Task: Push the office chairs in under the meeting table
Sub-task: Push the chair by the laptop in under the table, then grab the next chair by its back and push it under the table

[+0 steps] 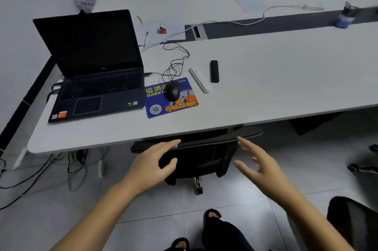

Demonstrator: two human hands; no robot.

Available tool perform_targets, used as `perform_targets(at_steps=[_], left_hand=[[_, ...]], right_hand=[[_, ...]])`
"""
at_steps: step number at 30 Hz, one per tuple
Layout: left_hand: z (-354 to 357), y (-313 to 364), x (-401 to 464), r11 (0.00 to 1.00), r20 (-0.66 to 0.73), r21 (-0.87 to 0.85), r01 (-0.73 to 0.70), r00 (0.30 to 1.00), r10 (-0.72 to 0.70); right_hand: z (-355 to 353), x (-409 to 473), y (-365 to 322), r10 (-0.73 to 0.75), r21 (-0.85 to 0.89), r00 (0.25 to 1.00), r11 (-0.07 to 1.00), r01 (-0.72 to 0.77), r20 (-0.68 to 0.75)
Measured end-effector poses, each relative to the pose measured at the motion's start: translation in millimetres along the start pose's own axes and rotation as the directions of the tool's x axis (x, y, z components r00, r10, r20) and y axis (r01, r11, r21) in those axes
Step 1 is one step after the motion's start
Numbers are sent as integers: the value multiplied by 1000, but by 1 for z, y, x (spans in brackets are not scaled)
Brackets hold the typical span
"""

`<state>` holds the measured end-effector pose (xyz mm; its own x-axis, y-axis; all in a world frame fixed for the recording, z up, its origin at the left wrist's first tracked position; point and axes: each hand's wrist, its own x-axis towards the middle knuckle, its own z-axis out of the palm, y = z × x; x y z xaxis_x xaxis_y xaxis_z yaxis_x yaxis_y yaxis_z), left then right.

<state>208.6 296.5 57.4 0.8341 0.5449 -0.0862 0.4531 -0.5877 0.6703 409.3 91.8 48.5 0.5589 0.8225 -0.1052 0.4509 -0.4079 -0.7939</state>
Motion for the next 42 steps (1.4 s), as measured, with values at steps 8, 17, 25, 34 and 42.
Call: perform_targets(at_steps=[8, 17, 25, 34, 42], left_hand=[[19, 0, -98, 878, -27, -478, 27, 999, -45], [58, 30, -143, 894, 275, -447, -8, 950, 146], [120, 107, -183, 847, 361, -506, -162, 852, 379], [243, 212, -309, 807, 451, -541, -237, 728, 516], [299, 284, -363, 807, 444, -513, -293, 714, 542]], right_hand=[[54, -138, -27, 345, 465, 900, 864, -193, -268], [85, -259, -37, 572, 553, 661, 787, -275, -485], [79, -386, -16, 657, 629, 390, 746, -217, -645], [53, -595, 30, 698, 673, 167, 716, -185, -697], [14, -688, 77, 722, 709, 110, 692, -136, -683]])
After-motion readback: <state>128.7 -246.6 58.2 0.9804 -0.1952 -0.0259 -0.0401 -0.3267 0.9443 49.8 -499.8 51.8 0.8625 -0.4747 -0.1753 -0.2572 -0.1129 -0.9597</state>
